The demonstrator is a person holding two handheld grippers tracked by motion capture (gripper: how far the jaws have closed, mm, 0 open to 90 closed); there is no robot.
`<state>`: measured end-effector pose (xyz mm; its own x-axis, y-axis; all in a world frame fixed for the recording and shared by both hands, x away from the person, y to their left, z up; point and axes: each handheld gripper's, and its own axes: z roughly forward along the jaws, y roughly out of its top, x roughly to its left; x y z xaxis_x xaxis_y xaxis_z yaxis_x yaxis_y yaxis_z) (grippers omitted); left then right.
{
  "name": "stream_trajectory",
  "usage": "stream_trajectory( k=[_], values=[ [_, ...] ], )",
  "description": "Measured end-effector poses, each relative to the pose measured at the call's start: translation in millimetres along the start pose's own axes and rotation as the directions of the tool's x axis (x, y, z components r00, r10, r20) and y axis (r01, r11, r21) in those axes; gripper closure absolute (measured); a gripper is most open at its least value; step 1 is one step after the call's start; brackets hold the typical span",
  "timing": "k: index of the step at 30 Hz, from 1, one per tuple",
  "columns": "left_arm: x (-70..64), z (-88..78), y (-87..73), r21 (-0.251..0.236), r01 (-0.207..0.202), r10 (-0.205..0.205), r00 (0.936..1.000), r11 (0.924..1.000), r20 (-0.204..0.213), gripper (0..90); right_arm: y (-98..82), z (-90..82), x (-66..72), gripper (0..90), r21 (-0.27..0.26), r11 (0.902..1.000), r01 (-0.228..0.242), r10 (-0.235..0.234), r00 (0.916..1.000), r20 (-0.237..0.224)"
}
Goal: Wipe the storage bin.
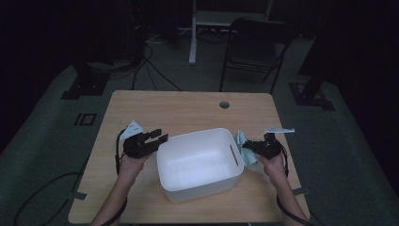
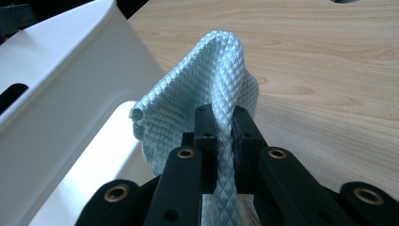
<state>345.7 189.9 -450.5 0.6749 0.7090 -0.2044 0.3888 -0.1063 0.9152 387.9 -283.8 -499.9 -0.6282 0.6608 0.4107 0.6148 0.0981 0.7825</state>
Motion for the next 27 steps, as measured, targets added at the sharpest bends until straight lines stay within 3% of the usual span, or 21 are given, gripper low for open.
stream_trajectory(
  k=[8,11,14,18,23,27],
  values=[
    [3.1,14.2,4.2,0.067,0.002,-0.009,0.9934,0.9978,0.114,56.9,-8.4,-10.0,0.8,83.5,-0.012,0.9999,-0.008,0.008,1.0000,0.005],
    [1.8,15.6,4.5,0.079,-0.012,0.003,0.9925,0.9968,0.122,62.0,-12.6,-11.7,-1.8,83.4,-0.009,0.9998,-0.017,0.018,0.9997,0.015],
    [-0.4,18.0,4.7,0.122,-0.055,0.043,0.9943,0.9910,0.097,71.9,-16.5,-12.5,-4.8,83.3,-0.002,0.9996,-0.028,0.028,0.9993,0.024],
    [-2.5,18.1,3.3,0.127,-0.072,0.061,0.9946,0.9894,0.084,76.1,-21.4,-13.7,-7.3,83.2,-0.005,0.9992,-0.040,0.040,0.9988,0.027],
    [-3.0,14.8,0.5,0.113,-0.058,0.049,0.9956,0.9919,0.080,78.7,-24.7,-14.0,-8.0,83.3,-0.005,0.9988,-0.049,0.050,0.9983,0.029],
    [-4.8,7.8,-2.1,0.112,-0.055,0.051,0.9978,0.9922,0.042,82.1,-25.1,-14.8,-8.9,83.3,-0.006,0.9985,-0.054,0.054,0.9981,0.030]
  ],
)
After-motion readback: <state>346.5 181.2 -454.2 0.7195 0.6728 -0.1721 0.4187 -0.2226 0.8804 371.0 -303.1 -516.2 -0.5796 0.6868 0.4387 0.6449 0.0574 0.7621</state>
